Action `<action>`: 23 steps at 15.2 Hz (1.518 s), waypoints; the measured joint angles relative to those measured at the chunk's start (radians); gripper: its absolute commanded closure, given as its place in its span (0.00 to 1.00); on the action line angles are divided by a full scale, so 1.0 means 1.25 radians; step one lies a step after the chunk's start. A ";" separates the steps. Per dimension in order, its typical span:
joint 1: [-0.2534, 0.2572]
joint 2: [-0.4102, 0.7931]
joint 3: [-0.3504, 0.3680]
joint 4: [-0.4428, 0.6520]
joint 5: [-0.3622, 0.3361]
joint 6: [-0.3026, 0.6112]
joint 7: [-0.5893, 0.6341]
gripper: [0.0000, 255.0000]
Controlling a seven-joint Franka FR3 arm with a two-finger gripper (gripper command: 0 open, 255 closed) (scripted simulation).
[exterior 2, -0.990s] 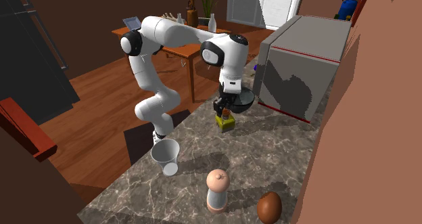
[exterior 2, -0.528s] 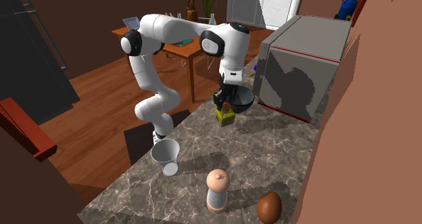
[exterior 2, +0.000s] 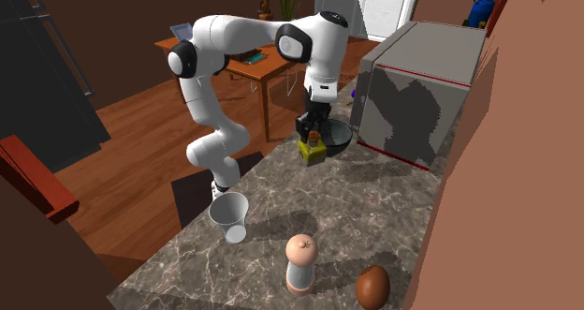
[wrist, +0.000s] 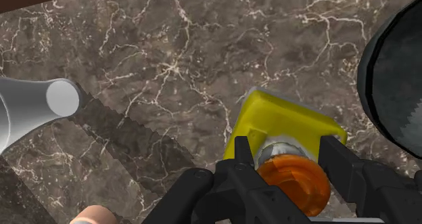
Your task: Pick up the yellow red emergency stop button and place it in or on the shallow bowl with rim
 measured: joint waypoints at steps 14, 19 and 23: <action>0.002 0.068 0.049 0.199 0.005 -0.130 0.074 1.00; 0.018 0.109 0.136 0.281 0.029 -0.164 0.191 1.00; 0.029 0.157 0.217 0.352 0.036 -0.184 0.295 1.00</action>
